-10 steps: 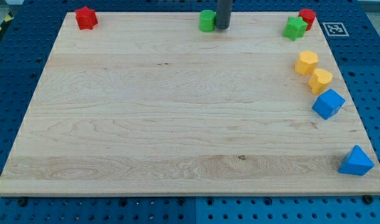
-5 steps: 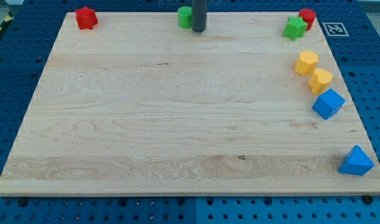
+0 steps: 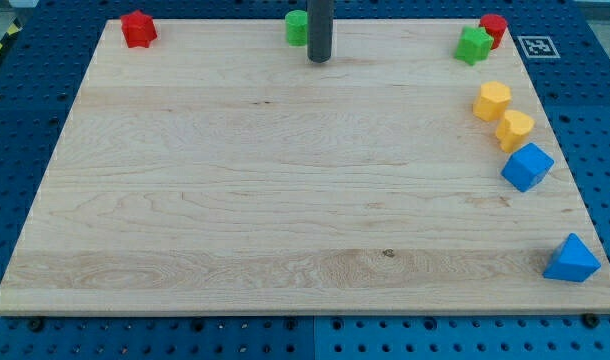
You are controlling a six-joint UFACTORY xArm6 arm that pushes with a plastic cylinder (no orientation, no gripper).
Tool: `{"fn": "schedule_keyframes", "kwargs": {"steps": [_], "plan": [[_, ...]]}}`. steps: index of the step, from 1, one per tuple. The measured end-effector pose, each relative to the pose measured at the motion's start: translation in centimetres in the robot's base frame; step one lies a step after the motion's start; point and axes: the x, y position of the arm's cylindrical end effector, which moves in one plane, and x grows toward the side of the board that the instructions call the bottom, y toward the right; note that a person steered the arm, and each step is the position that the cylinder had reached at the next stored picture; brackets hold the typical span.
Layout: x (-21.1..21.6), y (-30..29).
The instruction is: Place the green star at the bottom left side of the board
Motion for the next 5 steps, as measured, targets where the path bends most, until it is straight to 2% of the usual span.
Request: {"fn": "schedule_keyframes", "kwargs": {"steps": [2,5], "plan": [[3.2,8.2],[5.0,21.9]]}}
